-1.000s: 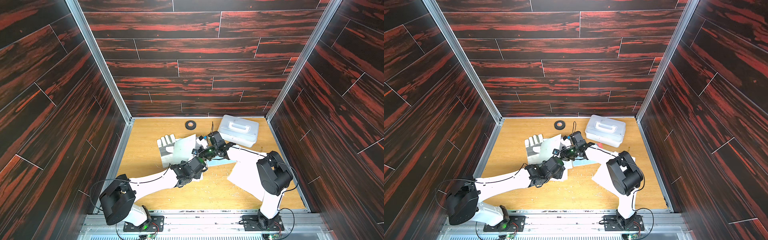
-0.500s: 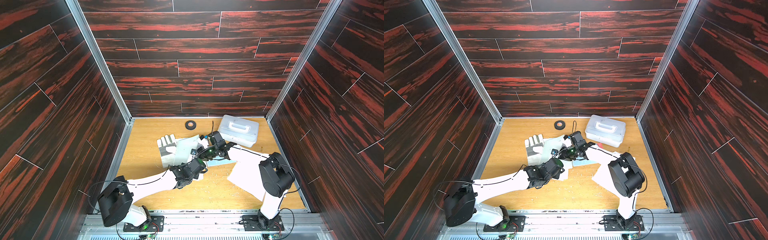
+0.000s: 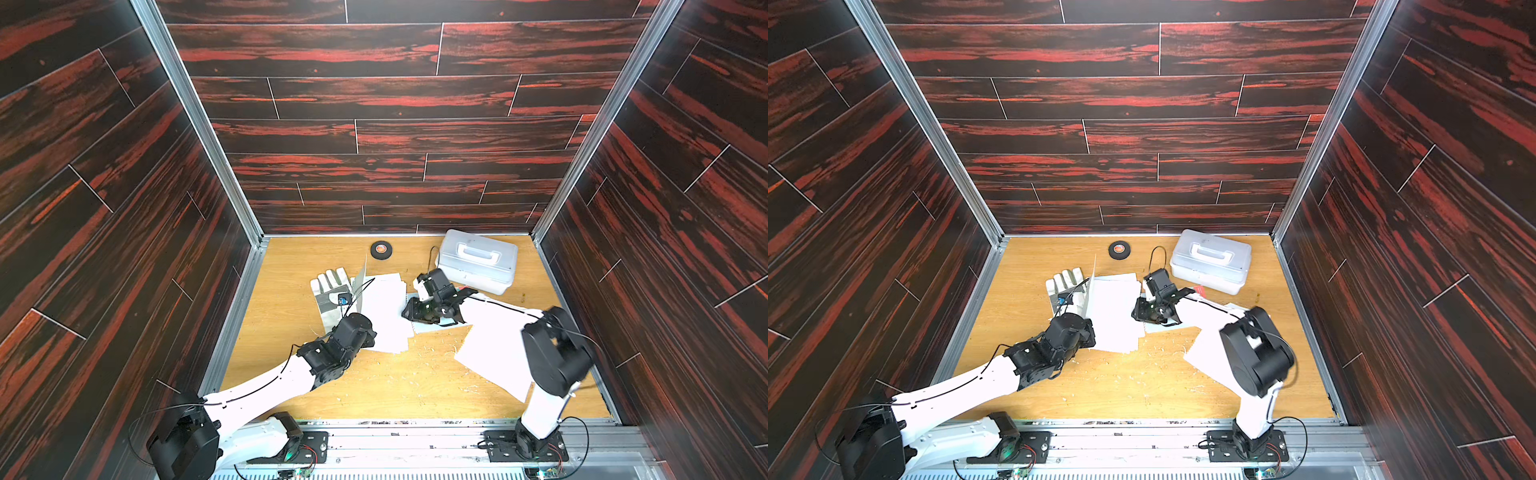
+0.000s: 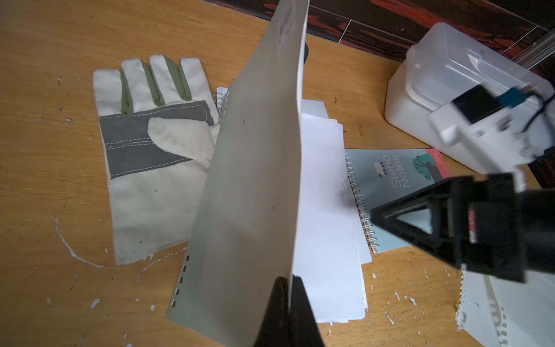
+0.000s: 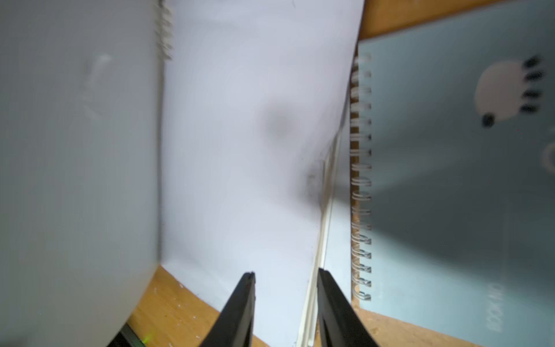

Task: Tear off pages from different notebooks
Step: Open the notebook at the center of the board.

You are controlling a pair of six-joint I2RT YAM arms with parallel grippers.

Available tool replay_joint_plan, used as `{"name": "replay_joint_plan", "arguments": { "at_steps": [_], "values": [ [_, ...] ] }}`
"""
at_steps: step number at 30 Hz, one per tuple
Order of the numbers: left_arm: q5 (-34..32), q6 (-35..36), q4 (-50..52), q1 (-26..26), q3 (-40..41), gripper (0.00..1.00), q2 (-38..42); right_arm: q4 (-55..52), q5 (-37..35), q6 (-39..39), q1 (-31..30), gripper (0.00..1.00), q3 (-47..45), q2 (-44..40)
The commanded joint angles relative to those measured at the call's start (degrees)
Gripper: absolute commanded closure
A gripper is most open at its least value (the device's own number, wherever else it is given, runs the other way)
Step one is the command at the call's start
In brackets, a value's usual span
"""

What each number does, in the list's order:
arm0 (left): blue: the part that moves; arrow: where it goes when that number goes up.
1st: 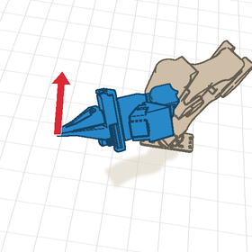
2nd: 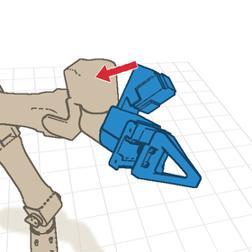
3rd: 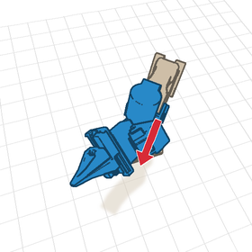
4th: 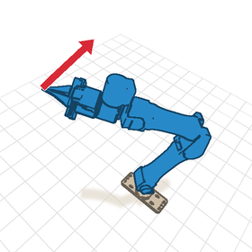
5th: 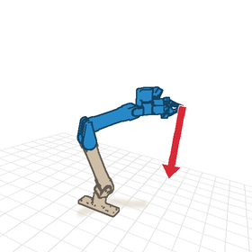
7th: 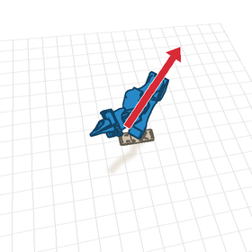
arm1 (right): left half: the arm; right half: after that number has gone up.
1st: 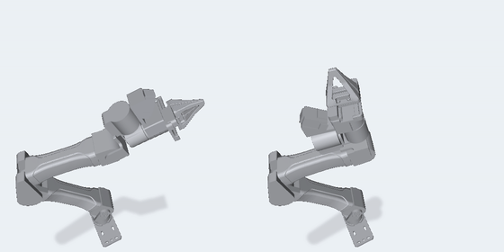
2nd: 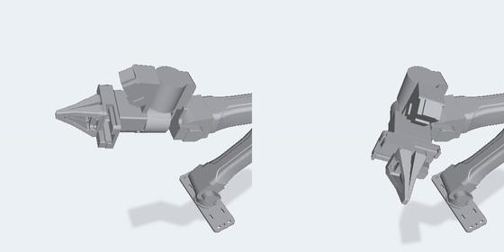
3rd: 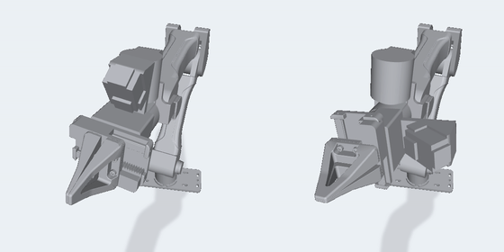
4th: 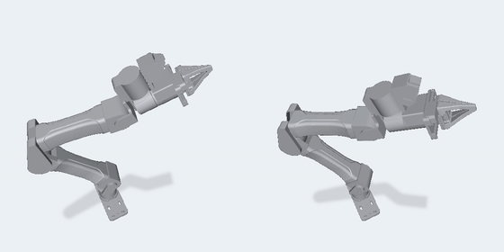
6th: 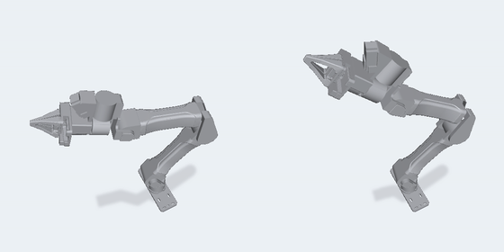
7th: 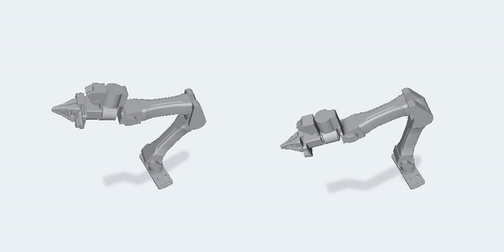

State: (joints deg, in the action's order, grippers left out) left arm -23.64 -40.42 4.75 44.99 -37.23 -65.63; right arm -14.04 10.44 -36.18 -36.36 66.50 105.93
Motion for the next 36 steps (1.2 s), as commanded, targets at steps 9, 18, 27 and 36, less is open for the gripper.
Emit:
{"name": "replay_joint_plan", "arguments": {
  "at_steps": [9, 18, 27, 36],
  "values": [
    [1.07, -1.68, -1.15, -0.51, 0.73, 1.0, 0.08, -1.38, 5.49, 0.83, -0.21, 0.66, -0.78, 3.05],
    [1.84, -1.56, -1.22, -0.74, 0.29, 1.0, -1.21, -1.43, 4.65, 2.15, -0.36, 0.68, -1.0, 0.77],
    [2.76, -1.41, -1.59, -0.88, -0.08, 1.0, -2.75, -1.43, 6.95, 3.82, -0.64, 0.7, -2.07, -0.65],
    [2.87, -1.41, -1.68, -1.05, -0.11, 1.0, -2.84, -2.04, 8.35, 4.04, -0.64, 0.7, -1.46, 1.15]
  ]
}}
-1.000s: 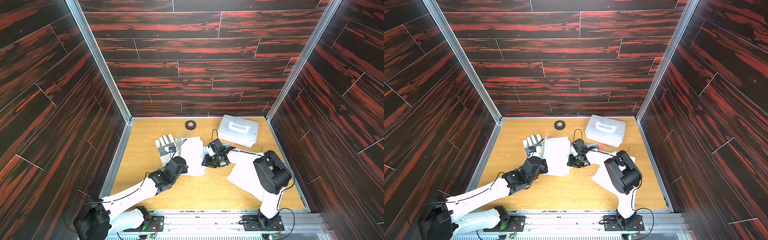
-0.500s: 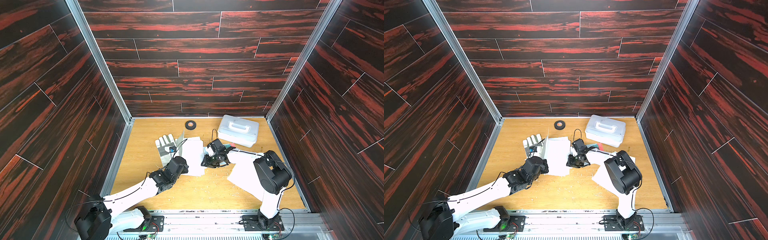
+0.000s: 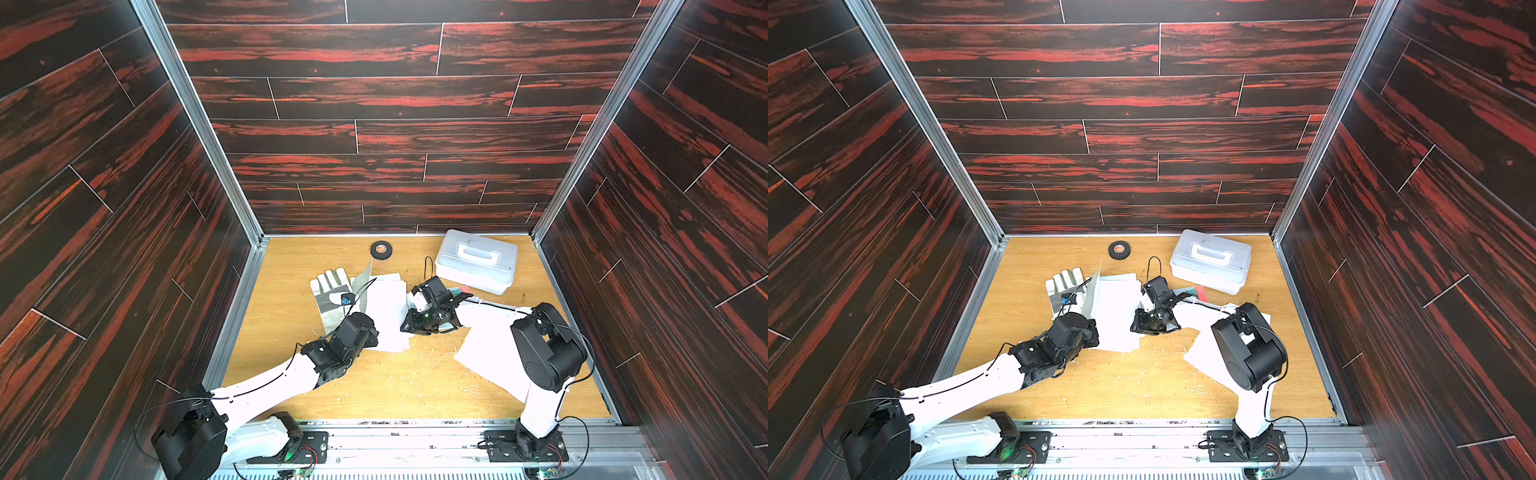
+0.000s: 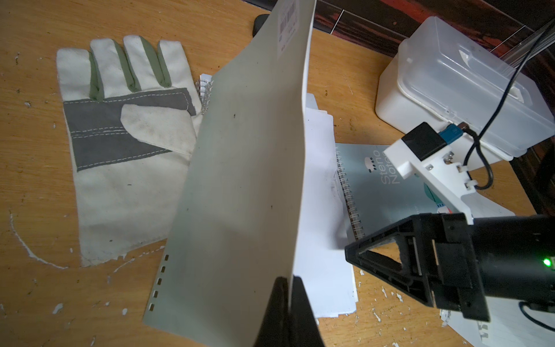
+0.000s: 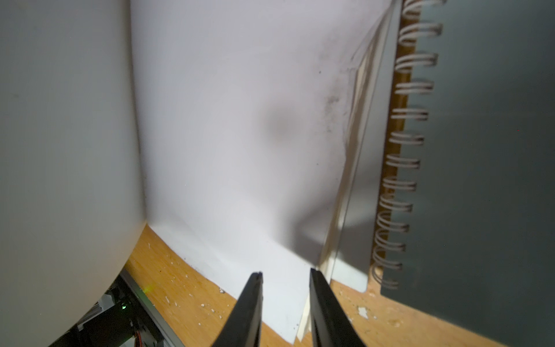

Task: Tear off pages from different notebooks
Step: Open the notebook at the center of the board.

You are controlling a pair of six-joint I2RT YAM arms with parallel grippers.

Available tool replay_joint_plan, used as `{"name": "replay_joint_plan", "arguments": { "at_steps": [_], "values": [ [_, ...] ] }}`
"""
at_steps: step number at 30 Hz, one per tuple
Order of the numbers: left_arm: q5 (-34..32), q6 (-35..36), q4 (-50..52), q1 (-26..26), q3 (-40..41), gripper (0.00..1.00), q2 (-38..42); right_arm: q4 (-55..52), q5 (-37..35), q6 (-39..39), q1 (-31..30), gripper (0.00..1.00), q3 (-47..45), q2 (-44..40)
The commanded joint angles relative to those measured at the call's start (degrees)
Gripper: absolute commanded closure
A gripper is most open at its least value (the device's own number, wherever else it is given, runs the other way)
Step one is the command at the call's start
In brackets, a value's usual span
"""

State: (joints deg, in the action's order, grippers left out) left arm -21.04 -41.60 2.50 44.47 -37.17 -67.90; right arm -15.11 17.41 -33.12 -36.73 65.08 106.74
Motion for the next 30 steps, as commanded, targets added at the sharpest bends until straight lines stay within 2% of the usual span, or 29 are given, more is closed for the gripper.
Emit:
{"name": "replay_joint_plan", "arguments": {
  "at_steps": [1, 13, 30],
  "values": [
    [0.25, -0.3, 0.63, -0.52, -0.1, 1.0, -0.57, -1.12, 1.53, 1.0, -0.27, 0.7, 0.08, 0.64],
    [0.59, -0.14, 0.65, -0.52, -0.34, 1.0, -1.01, -2.65, 0.69, 1.48, -0.27, 0.7, 0.14, 1.9],
    [1.0, 0.2, 0.66, -0.52, -0.7, 1.0, -1.62, -1.24, 4.36, 2.51, -0.39, 0.7, 0.71, 3.05]
  ]
}}
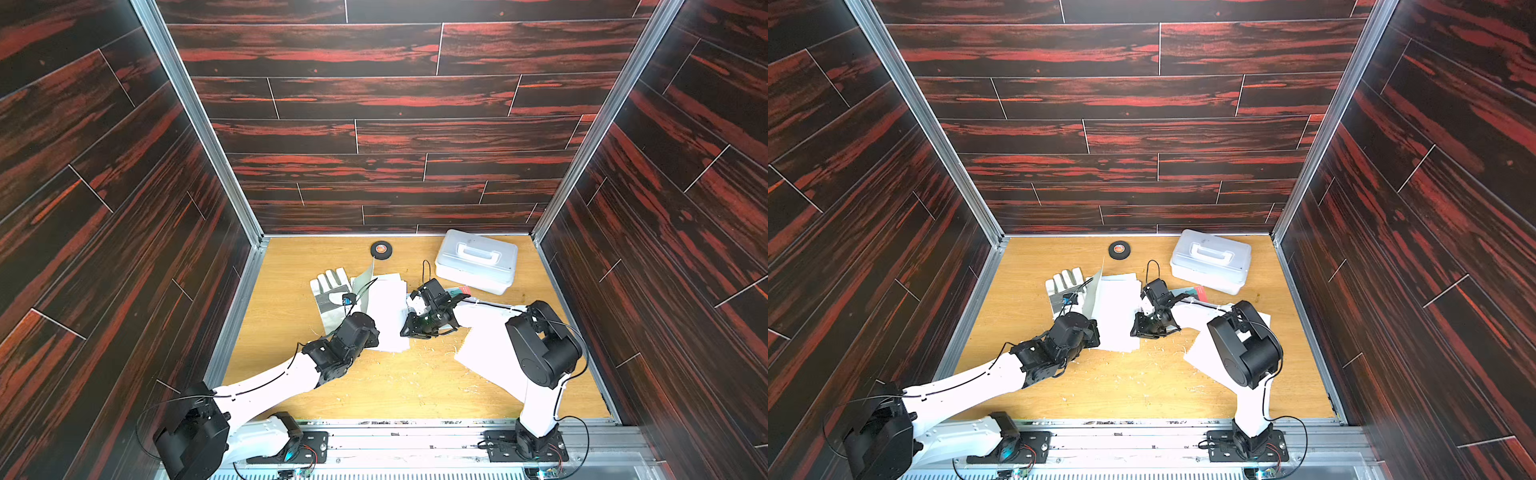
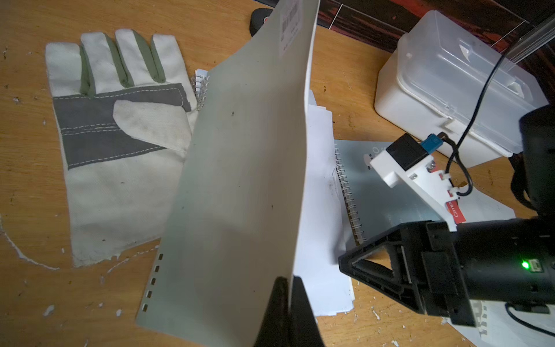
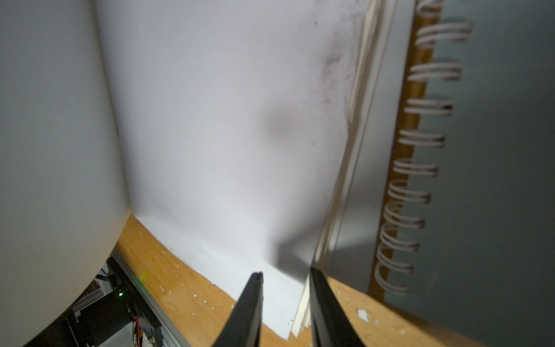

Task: Tear off pages from different notebooks
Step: Open the notebook at the center of the board.

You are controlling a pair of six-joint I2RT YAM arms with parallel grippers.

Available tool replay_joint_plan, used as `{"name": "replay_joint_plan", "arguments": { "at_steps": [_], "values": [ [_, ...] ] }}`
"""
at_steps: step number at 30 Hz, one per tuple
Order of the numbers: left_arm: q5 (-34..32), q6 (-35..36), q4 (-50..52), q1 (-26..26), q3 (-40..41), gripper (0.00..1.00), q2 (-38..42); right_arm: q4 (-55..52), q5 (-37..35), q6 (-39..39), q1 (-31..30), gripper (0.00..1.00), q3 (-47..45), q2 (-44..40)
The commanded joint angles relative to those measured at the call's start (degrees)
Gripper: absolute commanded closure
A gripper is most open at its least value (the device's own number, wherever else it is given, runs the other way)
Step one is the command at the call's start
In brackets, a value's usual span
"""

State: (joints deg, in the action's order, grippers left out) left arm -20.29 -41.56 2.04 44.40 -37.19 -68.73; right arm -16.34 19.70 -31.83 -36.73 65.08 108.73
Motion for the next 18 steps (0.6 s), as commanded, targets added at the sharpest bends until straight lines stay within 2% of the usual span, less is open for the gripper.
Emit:
{"name": "replay_joint_plan", "arguments": {
  "at_steps": [1, 14, 18],
  "values": [
    [0.32, 0.14, 1.12, -0.46, -0.69, 1.0, -0.88, 0.13, 2.42, 1.36, -0.49, 0.7, 0.82, 1.07],
    [1.15, 0.69, 0.95, -0.46, -1.13, 1.0, -1.74, 4.83, 13.26, 1.42, -0.84, 0.68, 2.83, 2.75],
    [1.3, 0.77, 0.94, -0.46, -1.07, 1.0, -1.67, 3.36, 13.6, 1.34, -0.89, 0.68, 3.9, 4.54]
  ]
}}
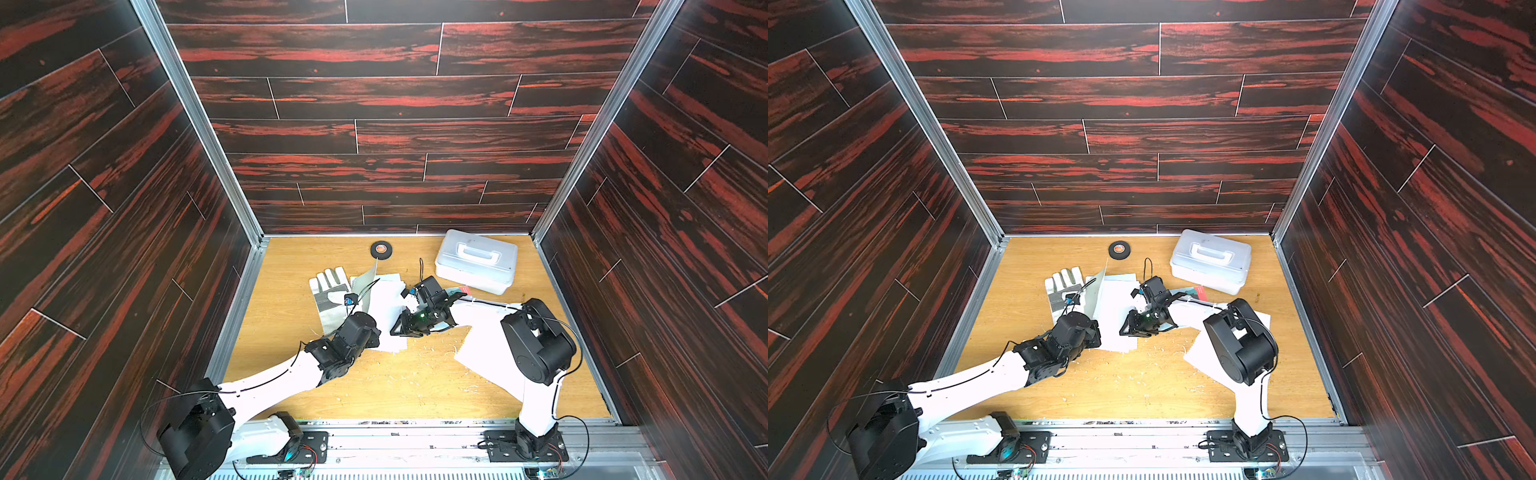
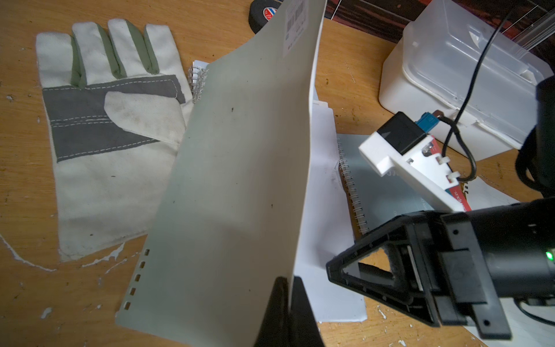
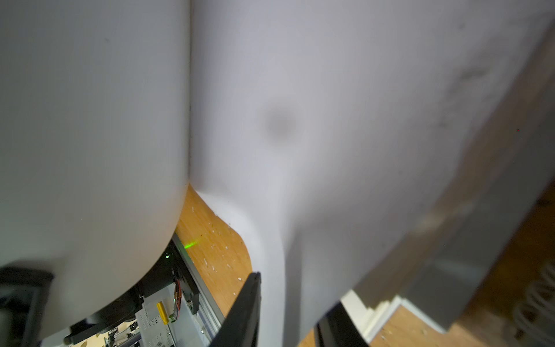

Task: Tear off pages from different notebooks
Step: Open the notebook at the center of the board.

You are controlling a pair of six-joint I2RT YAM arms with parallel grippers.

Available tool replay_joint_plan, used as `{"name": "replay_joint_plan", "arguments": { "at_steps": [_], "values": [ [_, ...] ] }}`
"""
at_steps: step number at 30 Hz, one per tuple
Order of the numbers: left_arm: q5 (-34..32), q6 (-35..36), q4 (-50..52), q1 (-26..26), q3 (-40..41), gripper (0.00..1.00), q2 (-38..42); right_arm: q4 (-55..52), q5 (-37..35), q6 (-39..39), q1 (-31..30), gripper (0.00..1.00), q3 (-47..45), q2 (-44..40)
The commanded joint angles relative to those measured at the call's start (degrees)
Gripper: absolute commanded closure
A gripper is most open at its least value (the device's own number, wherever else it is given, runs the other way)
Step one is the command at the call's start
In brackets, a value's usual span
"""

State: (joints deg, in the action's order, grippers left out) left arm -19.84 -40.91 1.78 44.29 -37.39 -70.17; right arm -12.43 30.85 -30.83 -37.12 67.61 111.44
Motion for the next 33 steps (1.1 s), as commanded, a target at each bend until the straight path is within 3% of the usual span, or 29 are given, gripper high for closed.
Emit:
{"name": "replay_joint_plan", "arguments": {
  "at_steps": [1, 5, 10, 16, 17, 21, 24, 33],
  "values": [
    [0.85, 0.12, 1.21, -0.34, -0.89, 1.0, -0.23, -1.04, 2.06, 0.41, -0.49, 0.68, 1.53, 2.15],
    [0.7, 0.12, 1.21, -0.35, -0.92, 1.0, -0.05, -2.32, 0.55, 0.95, -0.49, 0.71, 1.5, 2.82],
    [1.36, 1.87, 1.21, -0.35, -0.91, 1.0, 0.97, -1.5, -2.05, 1.45, -0.58, 0.97, 1.2, 0.48],
    [4.77, 5.64, 4.93, -0.35, -2.61, 0.98, 5.16, -0.84, -1.3, 3.23, -1.45, 1.0, 3.95, -4.19],
    [5.6, 6.4, 5.67, -0.35, -3.13, 0.91, 5.96, -0.87, -0.07, 3.32, -1.62, 1.0, 4.66, -4.37],
    [10.24, 9.79, 9.09, -0.44, -5.94, 0.46, 9.22, -0.81, 5.28, 2.18, -2.24, 1.0, 7.34, -3.93],
    [14.07, 11.01, 9.58, -0.39, -6.87, 0.26, 10.4, -0.44, 7.57, 1.17, -2.77, 1.0, 8.9, -3.15],
    [17.12, 11.78, 9.76, -0.37, -5.28, 0.17, 8.97, -0.14, 11.55, -1.05, -4.09, 1.0, 13.01, -0.74]
  ]
}}
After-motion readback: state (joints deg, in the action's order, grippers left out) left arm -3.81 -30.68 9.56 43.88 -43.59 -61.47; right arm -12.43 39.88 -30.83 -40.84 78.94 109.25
